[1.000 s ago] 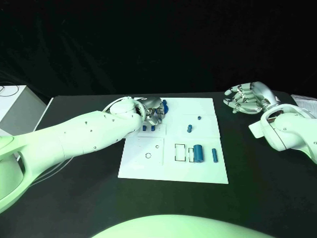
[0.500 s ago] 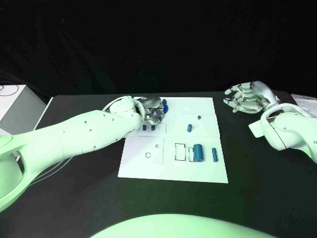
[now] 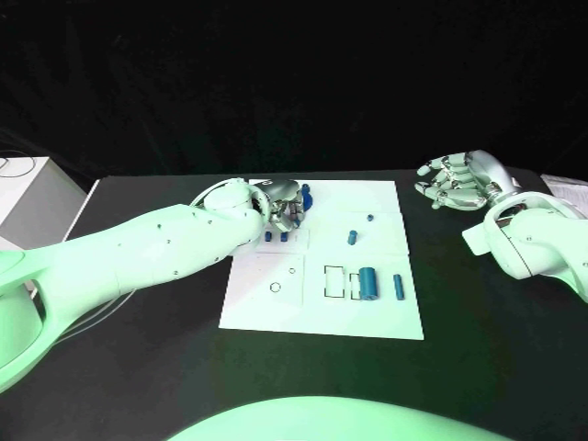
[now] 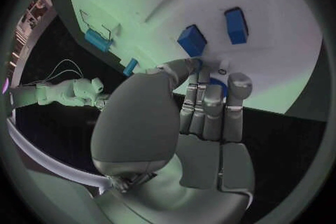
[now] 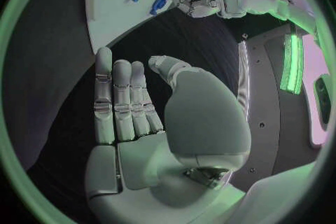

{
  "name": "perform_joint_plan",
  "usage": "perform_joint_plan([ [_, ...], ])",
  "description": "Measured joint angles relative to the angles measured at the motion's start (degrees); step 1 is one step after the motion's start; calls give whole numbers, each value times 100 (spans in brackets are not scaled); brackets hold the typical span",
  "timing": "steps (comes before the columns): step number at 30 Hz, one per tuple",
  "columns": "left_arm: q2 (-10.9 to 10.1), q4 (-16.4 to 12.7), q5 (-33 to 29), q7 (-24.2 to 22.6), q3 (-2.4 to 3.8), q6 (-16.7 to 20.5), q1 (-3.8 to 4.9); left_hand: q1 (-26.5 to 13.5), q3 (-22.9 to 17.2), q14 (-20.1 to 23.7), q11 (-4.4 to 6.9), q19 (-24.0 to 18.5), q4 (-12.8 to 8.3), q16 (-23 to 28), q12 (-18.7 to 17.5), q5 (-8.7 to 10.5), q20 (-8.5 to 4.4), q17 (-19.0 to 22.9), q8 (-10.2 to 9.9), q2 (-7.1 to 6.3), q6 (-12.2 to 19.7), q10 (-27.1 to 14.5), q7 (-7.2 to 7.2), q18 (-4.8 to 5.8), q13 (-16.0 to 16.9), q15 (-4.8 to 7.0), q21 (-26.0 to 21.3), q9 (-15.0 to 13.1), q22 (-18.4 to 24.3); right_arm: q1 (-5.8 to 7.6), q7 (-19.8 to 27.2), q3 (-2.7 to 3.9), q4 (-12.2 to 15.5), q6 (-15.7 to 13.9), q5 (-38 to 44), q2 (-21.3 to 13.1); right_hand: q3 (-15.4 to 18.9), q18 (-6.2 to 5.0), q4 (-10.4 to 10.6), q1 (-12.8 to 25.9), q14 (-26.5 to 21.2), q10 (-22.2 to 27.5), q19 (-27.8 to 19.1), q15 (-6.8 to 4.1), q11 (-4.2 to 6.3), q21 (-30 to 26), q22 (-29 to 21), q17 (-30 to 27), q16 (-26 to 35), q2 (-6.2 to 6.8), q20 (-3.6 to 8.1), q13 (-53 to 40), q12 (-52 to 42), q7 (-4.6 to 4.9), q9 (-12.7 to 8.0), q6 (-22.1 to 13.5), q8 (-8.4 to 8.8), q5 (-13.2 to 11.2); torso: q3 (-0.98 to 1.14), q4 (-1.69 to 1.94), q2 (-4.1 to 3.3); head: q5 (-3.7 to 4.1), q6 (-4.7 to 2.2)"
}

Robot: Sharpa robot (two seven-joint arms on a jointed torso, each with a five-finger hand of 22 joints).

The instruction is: Assemble the parts on the task board

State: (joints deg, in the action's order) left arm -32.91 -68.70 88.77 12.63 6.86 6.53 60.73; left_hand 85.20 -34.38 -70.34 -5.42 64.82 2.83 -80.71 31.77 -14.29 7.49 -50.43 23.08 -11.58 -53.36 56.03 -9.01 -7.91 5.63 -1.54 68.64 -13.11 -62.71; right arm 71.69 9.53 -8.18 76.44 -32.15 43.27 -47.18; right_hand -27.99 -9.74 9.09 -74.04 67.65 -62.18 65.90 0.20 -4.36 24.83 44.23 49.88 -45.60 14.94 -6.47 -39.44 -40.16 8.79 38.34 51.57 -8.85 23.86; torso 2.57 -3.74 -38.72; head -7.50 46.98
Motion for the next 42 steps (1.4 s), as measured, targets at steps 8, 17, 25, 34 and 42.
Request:
perform_joint_plan([
  [8,-13,2,-32,-46,-13,115,-18,-9,16,-60,30,51,-15,-26,-2,10,-11,-48,-3,19,-53,32,13,0,26,20,60,-21,-65,0,2,0,0,0,0,0,0,0,0,0,0,0,0,0,0,0,0,0,0,0,0,0,0,0,-1,0,0,0,3,0,0,-2,-8],
  [17,-84,-80,-94,-94,-22,194,-39,-39,16,-60,11,51,-15,-26,-6,10,-11,-22,-15,49,-61,52,21,0,30,20,59,-30,-53,0,5,0,2,0,0,-1,0,0,0,0,0,0,0,0,0,0,1,0,0,0,0,-1,0,0,-1,0,0,0,3,-4,0,-7,-30],
  [25,-238,-296,-206,-123,164,195,-55,-39,16,-60,10,51,-15,-26,-7,11,-11,-12,-15,48,-61,51,21,0,30,20,59,-36,-45,0,6,0,1,0,0,-4,0,0,0,0,0,-5,0,0,-6,0,1,1,0,0,0,-1,0,0,-2,0,0,0,3,-2,-2,1,-35],
  [34,-484,-511,-340,-152,406,179,-51,-40,16,-60,10,50,-15,-26,-7,11,-11,-7,-15,47,-61,51,22,0,30,20,59,-36,-45,0,8,0,4,0,0,-7,0,0,0,0,0,-6,0,0,-6,0,1,1,0,0,0,-1,0,0,-2,0,0,0,-1,11,2,-4,-47],
  [42,-644,-553,-435,-154,456,135,-54,-41,32,-60,20,50,-31,-26,-7,11,-11,1,-16,47,-63,61,19,0,29,20,59,-37,-45,0,8,0,11,0,0,-18,0,0,0,0,0,-6,21,0,-6,0,-15,-9,0,0,21,18,0,0,8,0,0,23,-1,12,3,-18,-58],
])
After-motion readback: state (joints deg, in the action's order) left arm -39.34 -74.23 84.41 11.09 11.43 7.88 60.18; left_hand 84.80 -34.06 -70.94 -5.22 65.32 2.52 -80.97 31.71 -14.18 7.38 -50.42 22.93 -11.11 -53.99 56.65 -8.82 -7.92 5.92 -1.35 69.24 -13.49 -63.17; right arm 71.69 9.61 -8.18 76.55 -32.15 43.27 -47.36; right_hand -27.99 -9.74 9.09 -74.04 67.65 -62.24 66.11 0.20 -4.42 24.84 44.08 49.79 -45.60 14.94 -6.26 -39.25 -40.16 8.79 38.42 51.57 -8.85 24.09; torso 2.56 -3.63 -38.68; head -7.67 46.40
